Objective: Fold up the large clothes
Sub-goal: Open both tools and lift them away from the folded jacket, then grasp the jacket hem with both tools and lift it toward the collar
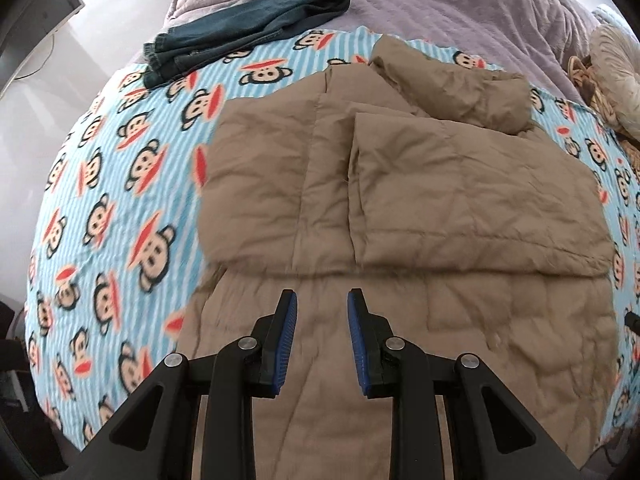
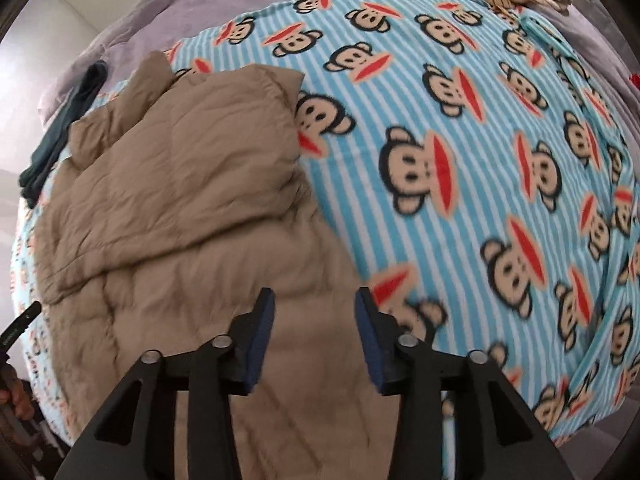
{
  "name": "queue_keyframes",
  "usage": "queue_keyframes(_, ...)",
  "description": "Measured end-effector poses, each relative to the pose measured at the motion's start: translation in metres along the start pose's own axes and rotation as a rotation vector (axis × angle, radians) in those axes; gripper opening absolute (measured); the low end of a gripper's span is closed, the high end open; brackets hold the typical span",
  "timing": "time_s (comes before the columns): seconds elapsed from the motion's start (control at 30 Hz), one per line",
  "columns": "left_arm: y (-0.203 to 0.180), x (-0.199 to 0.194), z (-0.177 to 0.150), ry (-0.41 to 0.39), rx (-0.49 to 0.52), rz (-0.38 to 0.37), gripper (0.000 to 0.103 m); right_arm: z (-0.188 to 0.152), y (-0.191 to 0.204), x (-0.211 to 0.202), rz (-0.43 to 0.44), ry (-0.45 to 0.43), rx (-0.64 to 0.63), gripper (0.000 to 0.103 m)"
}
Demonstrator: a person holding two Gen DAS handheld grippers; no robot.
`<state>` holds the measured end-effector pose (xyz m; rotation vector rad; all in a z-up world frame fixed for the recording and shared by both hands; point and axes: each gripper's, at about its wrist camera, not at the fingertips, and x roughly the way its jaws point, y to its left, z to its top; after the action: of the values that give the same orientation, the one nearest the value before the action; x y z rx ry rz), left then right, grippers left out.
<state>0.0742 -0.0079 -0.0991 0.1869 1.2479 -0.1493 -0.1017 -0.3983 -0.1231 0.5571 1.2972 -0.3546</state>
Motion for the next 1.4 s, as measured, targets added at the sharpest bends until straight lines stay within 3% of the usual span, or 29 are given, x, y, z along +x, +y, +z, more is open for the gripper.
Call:
queue_keyframes(0.2, 0.002, -0.033, -0.024, -0.015, -0.034, 0.004, 0.031, -0.024, 0.011, -0.021, 0.076, 0.016, -0.009, 0.075)
queue_keyframes(0.27, 0.004, -0.042, -0.031, -0.028, -0.048, 0.01, 0.097, -0.029, 0.014, -0.027, 0.094, 0.016, -0.017, 0.079)
queue_keyframes(0.3, 0.005, -0.051, -0.037, -0.068, -0.063, 0.022, 0.1, -0.031, 0.016, -0.029, 0.102, 0.016, -0.024, 0.079)
queue_keyframes(0.5, 0.001, -0.07, -0.053, -0.074, -0.058, 0.043, 0.1, -0.039, 0.02, -0.037, 0.113, 0.021, -0.044, 0.079)
queue_keyframes(0.63, -0.005, -0.08, -0.064, -0.07, -0.062, 0.049, 0.1, -0.046, 0.021, -0.047, 0.143, 0.005, -0.045, 0.084)
queue_keyframes(0.73, -0.01, -0.086, -0.072, -0.069, -0.063, 0.055, 0.1, -0.049, 0.021, -0.054, 0.161, -0.008, -0.055, 0.095)
queue_keyframes(0.87, -0.014, -0.089, -0.082, -0.067, -0.067, 0.059, 0.1, -0.053, 0.019, -0.058, 0.191, -0.023, -0.061, 0.096)
queue_keyframes(0.93, -0.015, -0.089, -0.086, -0.062, -0.07, 0.053, 0.1, -0.056, 0.019, -0.059, 0.197, -0.03, -0.069, 0.103)
queue_keyframes(1.13, -0.015, -0.081, -0.096, -0.035, -0.047, 0.029, 0.1, -0.068, 0.022, -0.066, 0.222, -0.06, -0.045, 0.103)
queue_keyframes(1.27, -0.009, -0.066, -0.108, -0.007, 0.01, 0.036, 0.1, -0.084, 0.027, -0.057, 0.216, -0.029, 0.008, 0.103)
queue_keyframes(1.4, 0.0, -0.056, -0.123, 0.016, 0.042, 0.036, 0.1, -0.11, 0.034, -0.043, 0.228, 0.069, 0.056, 0.103)
